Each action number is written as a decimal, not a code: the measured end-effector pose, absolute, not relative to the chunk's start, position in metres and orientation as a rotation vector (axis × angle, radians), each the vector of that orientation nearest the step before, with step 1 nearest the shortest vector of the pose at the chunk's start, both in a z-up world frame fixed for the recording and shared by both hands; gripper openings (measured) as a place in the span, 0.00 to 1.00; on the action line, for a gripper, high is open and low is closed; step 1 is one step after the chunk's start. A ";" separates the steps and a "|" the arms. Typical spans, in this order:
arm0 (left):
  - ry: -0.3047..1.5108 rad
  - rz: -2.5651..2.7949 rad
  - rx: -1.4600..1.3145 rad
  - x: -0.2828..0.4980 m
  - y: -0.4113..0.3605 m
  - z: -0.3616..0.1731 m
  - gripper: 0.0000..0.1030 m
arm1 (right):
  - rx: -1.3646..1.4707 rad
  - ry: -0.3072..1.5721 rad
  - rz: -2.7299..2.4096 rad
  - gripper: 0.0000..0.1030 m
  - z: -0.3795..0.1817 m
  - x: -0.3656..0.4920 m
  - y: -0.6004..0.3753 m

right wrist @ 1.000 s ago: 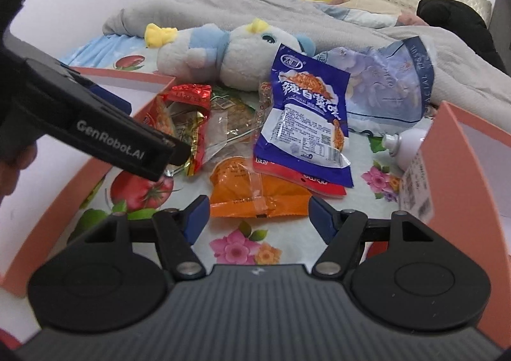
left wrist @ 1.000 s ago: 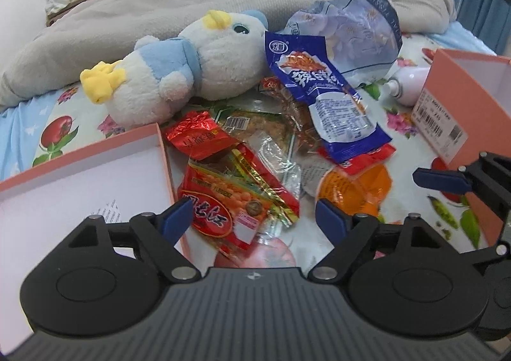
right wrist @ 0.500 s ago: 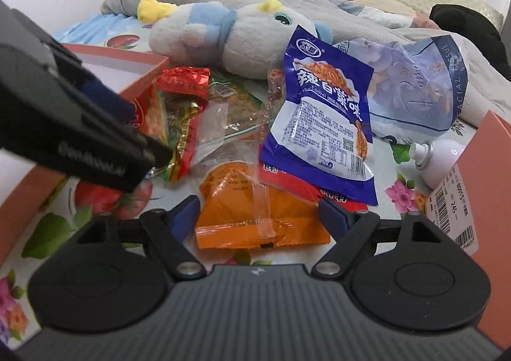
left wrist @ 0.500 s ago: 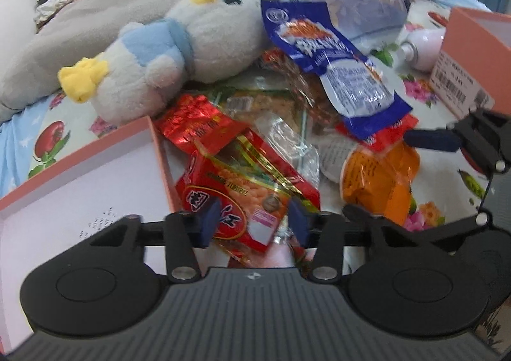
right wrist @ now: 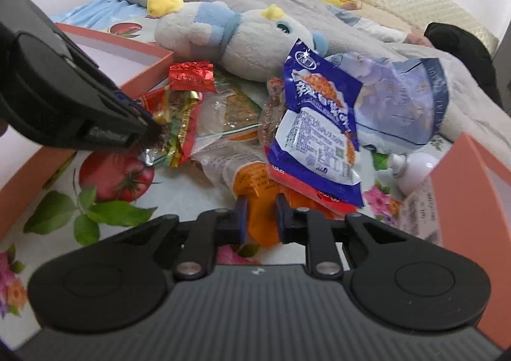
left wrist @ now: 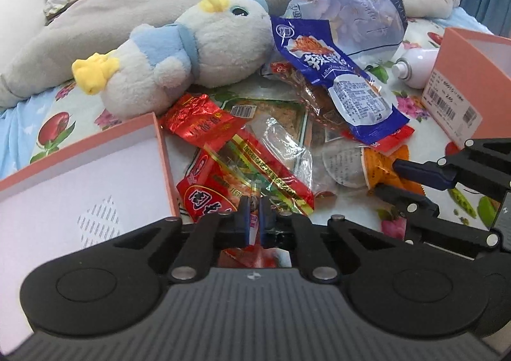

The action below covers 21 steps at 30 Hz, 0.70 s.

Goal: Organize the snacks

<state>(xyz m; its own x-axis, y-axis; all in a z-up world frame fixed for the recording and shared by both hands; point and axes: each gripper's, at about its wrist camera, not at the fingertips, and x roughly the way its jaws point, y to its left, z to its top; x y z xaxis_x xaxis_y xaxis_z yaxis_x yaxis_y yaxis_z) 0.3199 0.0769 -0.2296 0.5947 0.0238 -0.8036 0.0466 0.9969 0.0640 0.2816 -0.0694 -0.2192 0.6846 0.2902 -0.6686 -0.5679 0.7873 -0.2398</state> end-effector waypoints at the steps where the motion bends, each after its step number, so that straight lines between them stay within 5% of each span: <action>1: 0.933 -0.013 0.072 0.316 0.076 -0.228 0.06 | -0.455 0.656 0.499 0.20 -0.218 0.279 -0.072; 21: 0.899 0.005 -0.093 0.214 0.040 -0.187 0.05 | -0.517 0.692 0.512 0.14 -0.189 0.180 -0.124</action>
<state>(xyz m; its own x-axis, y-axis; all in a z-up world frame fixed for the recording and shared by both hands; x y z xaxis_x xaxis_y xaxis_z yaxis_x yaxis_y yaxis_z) 0.2142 0.0404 -0.1872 0.6224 -0.0346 -0.7820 -0.0431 0.9960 -0.0784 0.1805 -0.1244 -0.1888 0.6593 0.2661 -0.7033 -0.5948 0.7566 -0.2714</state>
